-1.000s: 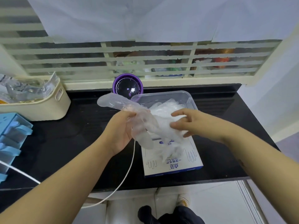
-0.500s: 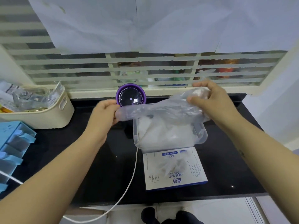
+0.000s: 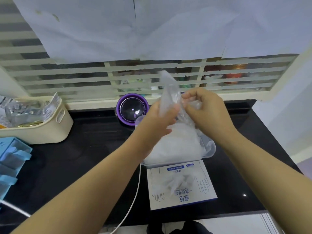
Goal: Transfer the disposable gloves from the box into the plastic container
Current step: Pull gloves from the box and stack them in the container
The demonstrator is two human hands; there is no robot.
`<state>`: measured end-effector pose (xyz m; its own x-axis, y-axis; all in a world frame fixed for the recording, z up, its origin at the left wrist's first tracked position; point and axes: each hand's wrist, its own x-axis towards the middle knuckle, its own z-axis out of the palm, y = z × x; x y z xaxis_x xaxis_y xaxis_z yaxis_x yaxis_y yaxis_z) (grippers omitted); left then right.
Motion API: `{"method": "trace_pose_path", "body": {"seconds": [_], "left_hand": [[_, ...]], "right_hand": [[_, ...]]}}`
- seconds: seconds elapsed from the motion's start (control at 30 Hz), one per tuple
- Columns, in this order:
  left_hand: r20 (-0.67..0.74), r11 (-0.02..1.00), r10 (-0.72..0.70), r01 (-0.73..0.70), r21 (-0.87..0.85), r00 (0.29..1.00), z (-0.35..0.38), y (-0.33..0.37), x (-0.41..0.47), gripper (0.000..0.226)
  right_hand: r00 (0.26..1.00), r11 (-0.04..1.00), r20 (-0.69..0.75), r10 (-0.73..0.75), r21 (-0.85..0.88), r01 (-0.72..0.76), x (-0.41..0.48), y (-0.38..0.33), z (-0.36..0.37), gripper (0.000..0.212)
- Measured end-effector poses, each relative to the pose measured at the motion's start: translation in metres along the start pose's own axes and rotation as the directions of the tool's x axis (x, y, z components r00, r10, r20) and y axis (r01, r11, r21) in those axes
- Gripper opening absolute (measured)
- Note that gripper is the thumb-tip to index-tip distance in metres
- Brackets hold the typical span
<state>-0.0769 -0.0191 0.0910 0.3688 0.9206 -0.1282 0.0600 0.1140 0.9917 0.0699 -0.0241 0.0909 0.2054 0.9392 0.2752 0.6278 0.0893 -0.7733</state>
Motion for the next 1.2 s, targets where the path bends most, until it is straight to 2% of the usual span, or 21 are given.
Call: {"method": "trace_pose_path", "body": {"seconds": [0.07, 0.13, 0.17, 0.27, 0.37, 0.47, 0.53, 0.57, 0.6, 0.63, 0.67, 0.7, 0.73, 0.77, 0.8, 0.87, 0.9, 0.93, 1.07, 1.13, 1.2], "left_hand": [[0.043, 0.976, -0.119, 0.124, -0.181, 0.992, -0.006, -0.007, 0.003, 0.042], [0.074, 0.966, -0.143, 0.156, -0.207, 0.987, -0.006, -0.016, 0.006, 0.054], [0.064, 0.966, -0.143, 0.154, -0.21, 0.988, -0.004, -0.019, 0.007, 0.049], [-0.093, 0.944, -0.187, 0.153, -0.293, 0.978, -0.001, -0.03, 0.011, 0.017], [-0.142, 0.842, -0.325, 0.218, -0.493, 0.935, -0.011, -0.043, 0.016, 0.011], [-0.164, 0.77, -0.419, 0.254, -0.585, 0.893, -0.021, -0.051, 0.02, 0.019], [-0.175, 0.767, -0.419, 0.243, -0.594, 0.891, -0.028, -0.054, 0.023, 0.022], [-0.205, 0.811, -0.386, 0.226, -0.539, 0.899, -0.03, -0.054, 0.023, 0.017], [-0.297, 0.914, -0.272, 0.149, -0.377, 0.915, -0.032, -0.058, 0.025, 0.008], [-0.406, 0.996, -0.055, 0.021, -0.086, 0.912, -0.034, -0.057, 0.028, 0.006], [-0.366, 0.986, 0.126, -0.074, 0.153, 0.922, -0.034, -0.052, 0.031, 0.012], [-0.246, 0.88, 0.328, -0.2, 0.431, 0.912, -0.04, -0.054, 0.033, 0.016], [-0.043, 0.642, 0.493, -0.33, 0.692, 0.869, -0.041, -0.057, 0.034, 0.022], [0.091, 0.497, 0.532, -0.398, 0.771, 0.842, -0.038, -0.059, 0.032, 0.032], [0.2, 0.364, 0.557, -0.453, 0.814, 0.806, -0.038, -0.062, 0.03, 0.044], [0.366, 0.171, 0.545, -0.528, 0.832, 0.754, -0.034, -0.063, 0.022, 0.059], [0.462, 0.048, 0.521, -0.565, 0.824, 0.717, -0.033, -0.068, 0.019, 0.062], [0.532, -0.026, 0.499, -0.602, 0.798, 0.684, -0.034, -0.074, 0.019, 0.064], [0.602, -0.005, 0.355, -0.643, 0.766, 0.715, -0.039, -0.089, 0.013, 0.079], [0.628, -0.042, 0.338, -0.655, 0.754, 0.701, -0.043, -0.096, 0.01, 0.083], [0.622, -0.009, 0.347, -0.661, 0.75, 0.702, -0.047, -0.099, 0.008, 0.088]], "right_hand": [[0.997, 0.997, 0.027, 0.076, 0.015, -0.077, 0.0, 0.011, 0.005, 0.017], [0.985, 0.993, 0.124, 0.12, 0.0, -0.121, -0.004, 0.018, 0.015, 0.023], [0.977, 0.992, 0.175, 0.126, 0.0, -0.128, -0.008, 0.019, 0.02, 0.027], [0.961, 0.983, 0.24, 0.139, 0.082, -0.162, -0.022, 0.024, 0.033, 0.034], [0.923, 0.929, 0.268, 0.275, 0.173, -0.327, -0.031, 0.039, 0.038, 0.04], [0.828, 0.78, 0.387, 0.406, 0.326, -0.534, -0.036, 0.052, 0.039, 0.043], [0.85, 0.789, 0.319, 0.419, 0.336, -0.515, -0.035, 0.053, 0.036, 0.039], [0.882, 0.83, 0.234, 0.409, 0.306, -0.466, -0.031, 0.051, 0.033, 0.033], [0.903, 0.855, 0.167, 0.397, 0.292, -0.429, -0.027, 0.048, 0.029, 0.026], [0.908, 0.848, 0.152, 0.39, 0.325, -0.419, -0.023, 0.043, 0.025, 0.02], [0.889, 0.795, 0.214, 0.404, 0.399, -0.457, -0.019, 0.037, 0.022, 0.02], [0.836, 0.693, 0.347, 0.426, 0.469, -0.548, -0.015, 0.034, 0.02, 0.028], [0.75, 0.562, 0.505, 0.428, 0.5, -0.658, -0.012, 0.031, 0.018, 0.042], [0.653, 0.443, 0.637, 0.41, 0.486, -0.753, -0.01, 0.031, 0.016, 0.058], [0.572, 0.349, 0.727, 0.379, 0.46, -0.816, -0.01, 0.032, 0.015, 0.073], [0.503, 0.265, 0.805, 0.315, 0.434, -0.861, -0.009, 0.041, 0.015, 0.09], [0.497, 0.277, 0.815, 0.299, 0.424, -0.862, -0.009, 0.045, 0.014, 0.091], [0.5, 0.324, 0.812, 0.299, 0.407, -0.854, -0.008, 0.049, 0.013, 0.088], [0.477, 0.604, 0.835, 0.273, 0.237, -0.761, -0.009, 0.062, 0.015, 0.05], [0.466, 0.651, 0.849, 0.248, 0.21, -0.729, -0.009, 0.065, 0.018, 0.04], [0.493, 0.679, 0.83, 0.261, 0.204, -0.705, -0.008, 0.071, 0.021, 0.038]]}}
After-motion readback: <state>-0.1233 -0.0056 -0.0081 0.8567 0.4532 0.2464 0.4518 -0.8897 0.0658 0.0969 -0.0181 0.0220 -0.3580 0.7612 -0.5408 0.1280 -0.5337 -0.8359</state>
